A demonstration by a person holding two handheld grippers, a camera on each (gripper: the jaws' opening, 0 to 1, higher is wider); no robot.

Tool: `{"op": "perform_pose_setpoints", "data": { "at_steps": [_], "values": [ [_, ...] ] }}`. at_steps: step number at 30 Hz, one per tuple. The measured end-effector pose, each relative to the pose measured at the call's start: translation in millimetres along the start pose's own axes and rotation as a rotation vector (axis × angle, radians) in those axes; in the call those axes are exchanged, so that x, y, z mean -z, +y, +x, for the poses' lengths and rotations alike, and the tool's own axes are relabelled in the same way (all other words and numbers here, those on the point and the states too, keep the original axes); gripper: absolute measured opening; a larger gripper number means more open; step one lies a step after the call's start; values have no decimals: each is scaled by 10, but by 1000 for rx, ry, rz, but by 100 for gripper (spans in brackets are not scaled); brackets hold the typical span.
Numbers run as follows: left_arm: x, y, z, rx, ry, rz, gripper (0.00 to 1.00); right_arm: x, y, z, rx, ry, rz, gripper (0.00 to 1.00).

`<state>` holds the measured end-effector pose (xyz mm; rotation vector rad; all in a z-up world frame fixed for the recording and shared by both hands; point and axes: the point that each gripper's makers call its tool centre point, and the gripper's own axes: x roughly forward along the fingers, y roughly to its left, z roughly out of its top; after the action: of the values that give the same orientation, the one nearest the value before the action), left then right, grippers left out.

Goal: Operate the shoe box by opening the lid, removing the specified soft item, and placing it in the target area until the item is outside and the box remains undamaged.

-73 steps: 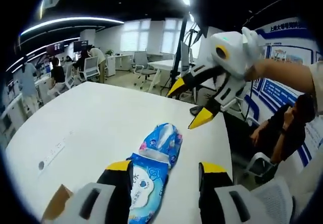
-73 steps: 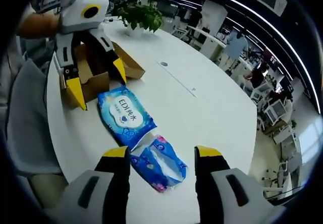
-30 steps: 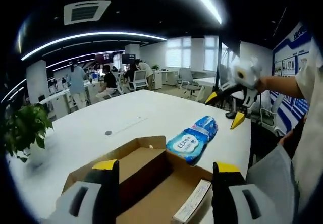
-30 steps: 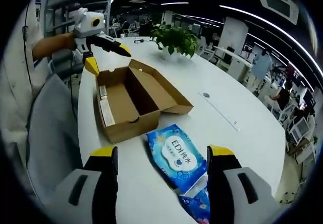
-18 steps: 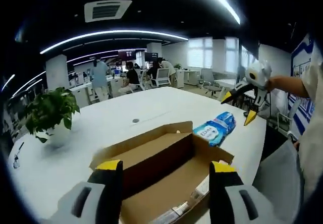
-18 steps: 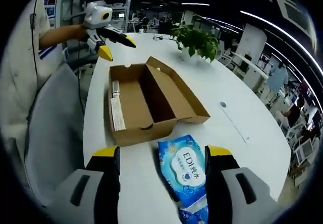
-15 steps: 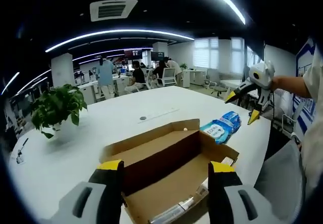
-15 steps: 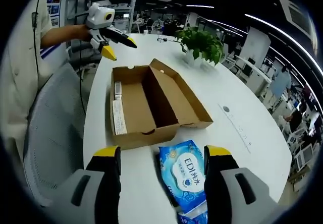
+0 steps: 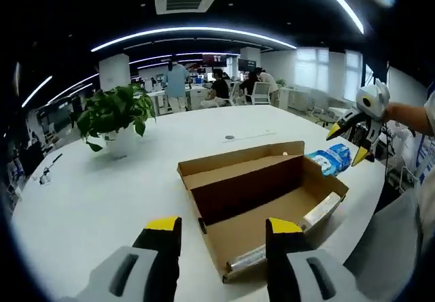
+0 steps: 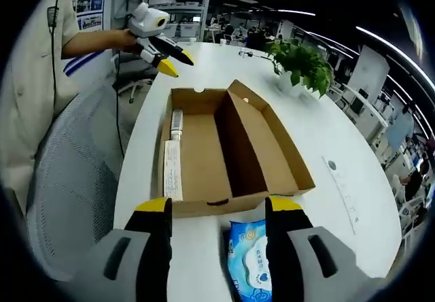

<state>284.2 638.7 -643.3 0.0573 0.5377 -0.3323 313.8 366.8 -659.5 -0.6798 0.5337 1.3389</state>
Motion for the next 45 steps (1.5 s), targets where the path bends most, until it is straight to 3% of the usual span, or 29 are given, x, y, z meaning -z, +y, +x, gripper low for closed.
{"op": "perform_pose_setpoints", "data": {
  "at_steps": [12, 18, 23, 30, 33, 34, 37, 45],
  "values": [
    [433, 72, 71, -46, 99, -103, 28, 16, 149, 498, -150, 63, -60, 50],
    [579, 43, 115, -45, 143, -100, 20, 81, 250, 740, -219, 105, -67, 49],
    [603, 17, 118, -39, 143, -119, 16, 73, 306, 839, -253, 107, -63, 47],
    [604, 0, 135, -38, 138, -132, 11, 82, 216, 837, -229, 109, -82, 49],
    [606, -4, 132, -38, 135, -140, 11, 88, 190, 811, -225, 109, -75, 39],
    [606, -4, 132, -38, 134, -140, 11, 80, 212, 804, -236, 104, -68, 36],
    [610, -4, 133, -37, 131, -141, 11, 51, 311, 809, -279, 83, -31, 40],
    [613, 29, 148, -55, 142, -137, 6, 73, 418, 909, -298, 102, -30, 38]
  ]
}}
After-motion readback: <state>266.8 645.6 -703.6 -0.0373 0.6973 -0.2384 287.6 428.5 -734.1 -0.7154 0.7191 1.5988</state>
